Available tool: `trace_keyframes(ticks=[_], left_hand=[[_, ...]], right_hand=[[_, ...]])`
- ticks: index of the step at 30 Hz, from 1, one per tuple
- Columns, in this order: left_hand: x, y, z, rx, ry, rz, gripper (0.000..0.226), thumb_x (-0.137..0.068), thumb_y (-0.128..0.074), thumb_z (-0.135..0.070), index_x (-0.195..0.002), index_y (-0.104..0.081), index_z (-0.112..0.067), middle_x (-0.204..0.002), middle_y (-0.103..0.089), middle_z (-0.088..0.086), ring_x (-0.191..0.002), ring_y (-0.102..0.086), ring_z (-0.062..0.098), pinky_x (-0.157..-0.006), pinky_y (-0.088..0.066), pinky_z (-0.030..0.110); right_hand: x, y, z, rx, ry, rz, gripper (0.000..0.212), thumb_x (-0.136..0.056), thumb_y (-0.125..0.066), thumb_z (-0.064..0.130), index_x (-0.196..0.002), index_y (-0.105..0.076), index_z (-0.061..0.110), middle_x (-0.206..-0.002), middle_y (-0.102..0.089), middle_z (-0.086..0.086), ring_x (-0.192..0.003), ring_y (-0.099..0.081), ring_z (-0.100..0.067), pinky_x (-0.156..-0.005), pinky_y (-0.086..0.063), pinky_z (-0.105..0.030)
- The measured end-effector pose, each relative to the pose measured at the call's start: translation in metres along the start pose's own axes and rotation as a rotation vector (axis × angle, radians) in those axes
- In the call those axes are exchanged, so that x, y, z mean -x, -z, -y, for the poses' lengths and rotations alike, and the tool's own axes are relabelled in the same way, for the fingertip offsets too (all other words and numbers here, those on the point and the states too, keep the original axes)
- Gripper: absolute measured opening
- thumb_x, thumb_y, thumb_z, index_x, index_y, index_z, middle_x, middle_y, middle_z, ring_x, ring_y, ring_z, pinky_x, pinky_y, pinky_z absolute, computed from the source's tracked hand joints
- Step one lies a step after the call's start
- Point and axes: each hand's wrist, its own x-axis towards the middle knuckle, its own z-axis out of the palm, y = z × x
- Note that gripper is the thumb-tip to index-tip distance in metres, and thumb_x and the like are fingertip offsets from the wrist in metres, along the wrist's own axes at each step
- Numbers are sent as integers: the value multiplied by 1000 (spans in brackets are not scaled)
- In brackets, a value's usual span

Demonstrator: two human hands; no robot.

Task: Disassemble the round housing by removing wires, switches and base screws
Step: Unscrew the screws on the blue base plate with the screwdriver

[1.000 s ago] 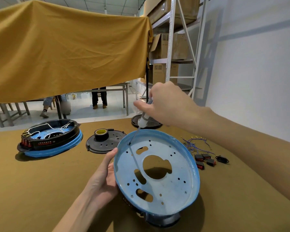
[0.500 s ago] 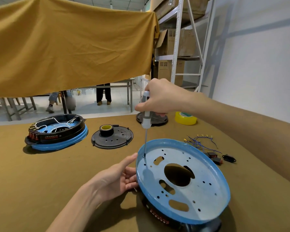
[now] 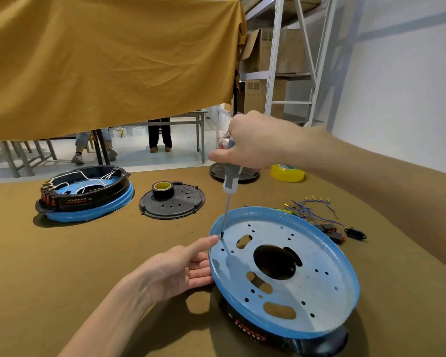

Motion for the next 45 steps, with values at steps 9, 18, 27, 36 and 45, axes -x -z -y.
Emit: trace_keyframes(ticks=[9,18,27,36,45], left_hand=[[1,-4,2,20,-18,-29,75,-52,-89,-43,-110,-69,0,-105,-78,17,-95,-78,26,-78,-65,35],[2,-5,1,64,1,-29,76,-53,-91,-41,-111,-68,2,-107,-77,20,-99,-77,30,-77,-65,37],[4,-8,3,117,-11,-71,86,-51,-94,-38,-120,-60,3,-105,-77,22,-98,-77,32,-75,-65,40],[4,-8,4,78,-28,-63,79,-52,-92,-40,-113,-65,2,-103,-78,19,-96,-77,29,-77,-65,38],[1,-6,5,45,-32,-64,82,-50,-92,-43,-113,-65,1,-102,-79,18,-96,-77,28,-74,-65,35]], right_hand=[[7,23,-1,-252,214,230,22,-87,-77,31,-106,-65,31,-97,-60,12,-80,-67,-10,-62,-51,-22],[-3,10,-7,-33,65,108,46,-93,-62,55,-101,-71,11,-77,-74,-7,-56,-64,-18,-49,-51,-29],[3,10,-12,35,30,152,50,-94,-52,65,-100,-63,16,-67,-72,-3,-47,-66,-12,-41,-44,-22],[-1,16,-16,-154,154,243,36,-84,-78,47,-109,-65,25,-80,-67,12,-66,-64,-5,-55,-46,-20],[0,20,-6,-297,211,307,26,-87,-78,27,-109,-65,24,-85,-69,3,-65,-68,-7,-49,-48,-12]])
